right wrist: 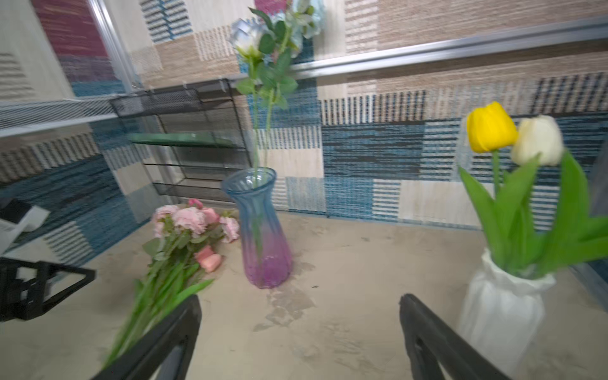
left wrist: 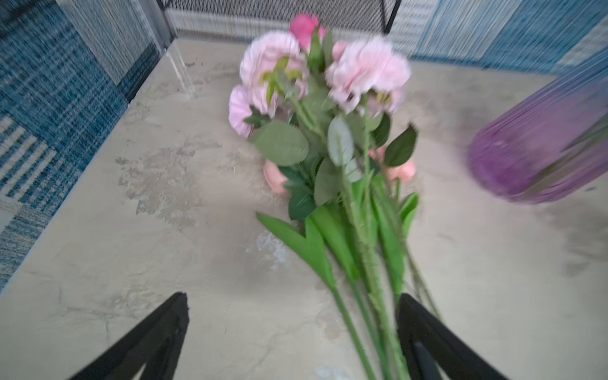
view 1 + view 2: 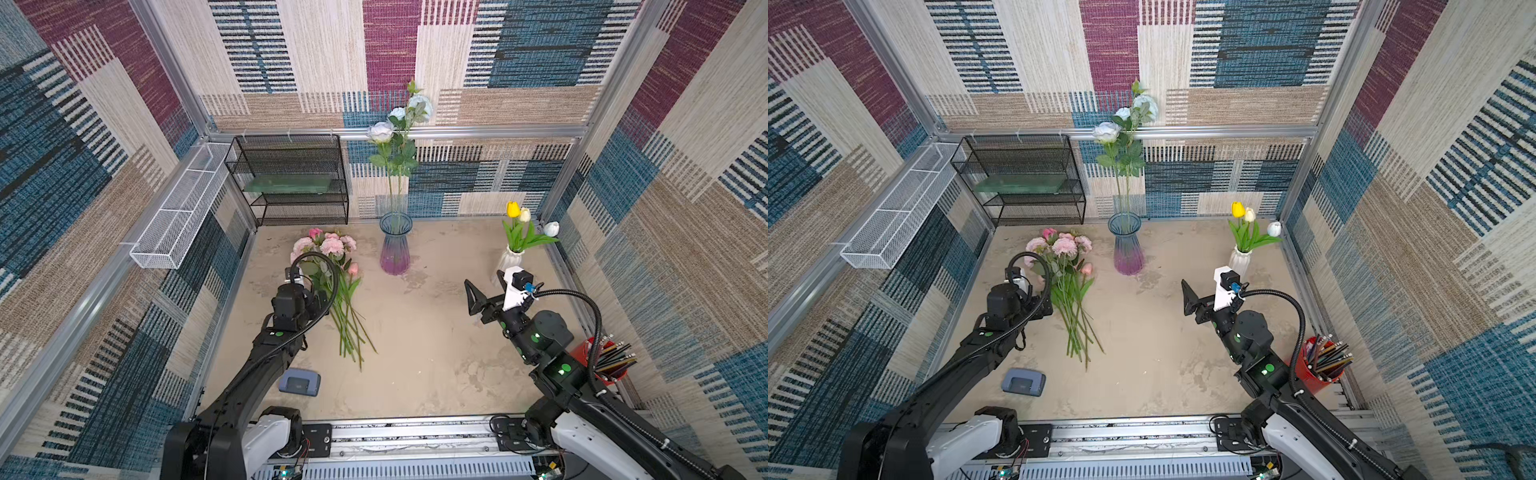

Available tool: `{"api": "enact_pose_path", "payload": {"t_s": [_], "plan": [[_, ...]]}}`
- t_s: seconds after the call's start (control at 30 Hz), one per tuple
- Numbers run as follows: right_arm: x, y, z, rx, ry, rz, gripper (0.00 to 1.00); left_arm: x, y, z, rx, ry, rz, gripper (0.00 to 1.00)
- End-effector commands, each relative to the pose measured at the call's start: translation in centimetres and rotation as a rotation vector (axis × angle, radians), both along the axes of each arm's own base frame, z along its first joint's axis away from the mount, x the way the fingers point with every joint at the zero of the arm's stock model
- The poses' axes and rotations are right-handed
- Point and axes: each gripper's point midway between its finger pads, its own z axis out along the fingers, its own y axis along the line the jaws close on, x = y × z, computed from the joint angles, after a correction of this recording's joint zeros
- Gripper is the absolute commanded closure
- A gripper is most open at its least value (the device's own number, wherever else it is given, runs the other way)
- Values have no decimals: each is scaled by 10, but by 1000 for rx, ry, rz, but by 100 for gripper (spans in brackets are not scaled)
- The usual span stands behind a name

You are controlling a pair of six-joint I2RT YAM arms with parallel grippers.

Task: Pick out pink flowers from the vase
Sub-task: Reset both arms

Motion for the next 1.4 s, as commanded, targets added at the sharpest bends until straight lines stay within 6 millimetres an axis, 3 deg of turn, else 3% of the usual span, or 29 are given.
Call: {"api": "enact_pose_path", "payload": {"t_s": [0.0, 0.1, 0.23, 0.33, 0.5, 0.7, 0.9, 1.17, 1.37], "plan": [[21, -22, -20, -5, 1, -39, 5, 19, 8, 11, 133, -123, -27, 0], [33, -42, -43, -25, 5, -36, 5, 21, 6, 2, 152, -139, -66, 0], [40, -58, -66, -89, -6, -69, 5, 29, 7, 11, 111, -250, -82, 0], [49, -73, -83, -112, 49, -120, 5, 35, 7, 6, 75, -214, -112, 0], [33, -104, -87, -51, -50, -210, 5, 47, 9, 1, 39, -191, -132, 0], [32, -102, -88, -75, -102, -150, 5, 47, 8, -13, -2, -299, -159, 0], [38, -101, -102, -78, -96, -141, 5, 62, 1, -21, -19, -191, -208, 0], [86, -96, -126, -103, 93, -88, 5, 64, 2, -23, -41, -178, -213, 0], [89, -100, -126, -88, 96, -92, 5, 65, 3, -23, -45, -176, -211, 0]]}}
